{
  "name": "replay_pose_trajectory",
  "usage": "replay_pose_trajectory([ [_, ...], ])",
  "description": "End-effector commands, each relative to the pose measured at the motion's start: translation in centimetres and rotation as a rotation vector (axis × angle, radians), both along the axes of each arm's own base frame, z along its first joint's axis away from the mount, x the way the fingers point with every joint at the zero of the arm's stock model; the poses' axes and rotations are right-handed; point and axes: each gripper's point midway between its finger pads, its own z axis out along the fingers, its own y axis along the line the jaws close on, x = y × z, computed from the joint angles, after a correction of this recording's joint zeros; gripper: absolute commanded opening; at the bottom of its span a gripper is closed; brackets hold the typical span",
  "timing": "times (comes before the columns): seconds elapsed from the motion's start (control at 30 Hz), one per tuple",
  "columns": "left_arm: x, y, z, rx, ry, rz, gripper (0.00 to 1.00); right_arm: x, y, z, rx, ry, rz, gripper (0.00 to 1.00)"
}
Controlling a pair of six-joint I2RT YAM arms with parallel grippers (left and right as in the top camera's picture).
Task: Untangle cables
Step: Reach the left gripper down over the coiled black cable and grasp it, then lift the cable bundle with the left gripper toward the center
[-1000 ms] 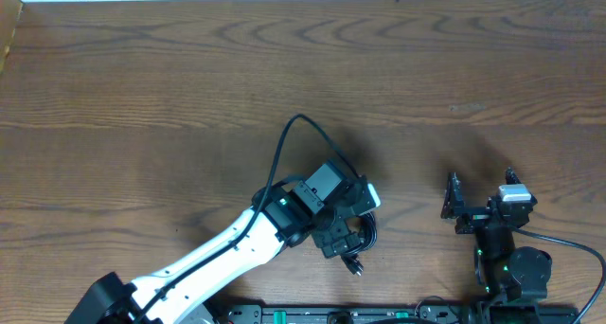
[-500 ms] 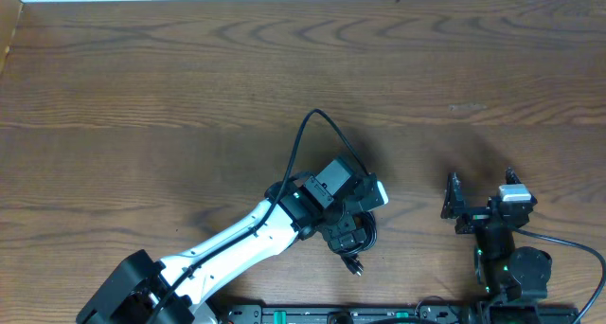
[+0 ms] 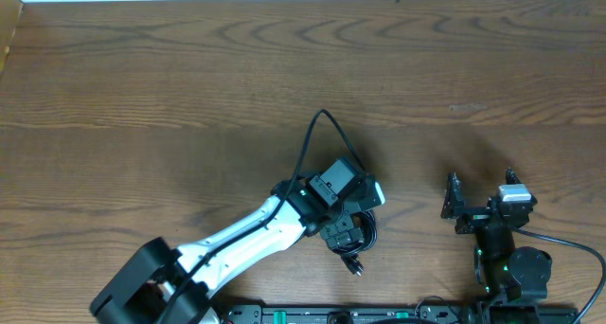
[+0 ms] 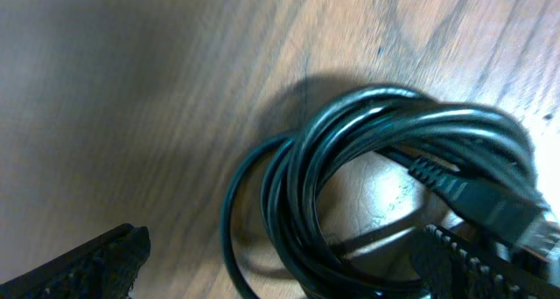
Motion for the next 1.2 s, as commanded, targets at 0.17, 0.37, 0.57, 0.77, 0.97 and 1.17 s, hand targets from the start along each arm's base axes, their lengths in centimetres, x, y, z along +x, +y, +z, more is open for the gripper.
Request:
replay_pose_trajectory([
  [0.17, 0.5, -0.1, -1.5, 0.049, -0.002, -0.023, 1.0, 0.0, 0.1, -0.1, 0.009, 0.001, 0.002, 0.99],
  [0.37, 0.6, -0.3, -2.4, 0.058, 0.006, -0.023, 0.95, 0.0, 0.1, -0.1, 0.009, 0.001, 0.002, 0.99],
  [0.57, 0.6, -0.2, -2.7, 0.064, 0.012, -0.023, 0.89, 0.0, 0.1, -0.1, 0.009, 0.001, 0.002, 0.99],
  [0.77, 0.4, 0.0, -3.7, 0.087, 0.031, -0.024, 0.8, 0.0, 0.1, -0.1, 0.009, 0.001, 0.002, 0.99],
  [0.97, 0.5, -0.1, -4.3, 0.088, 0.039, -0.013, 0.46, 0.0, 0.1, -0.1, 0.009, 0.001, 0.002, 0.99],
  [1.17, 0.7, -0.3, -4.1, 0.079, 0.031, -0.012, 0.08, 0.0, 0.1, -0.1, 0.009, 0.001, 0.002, 0.99],
])
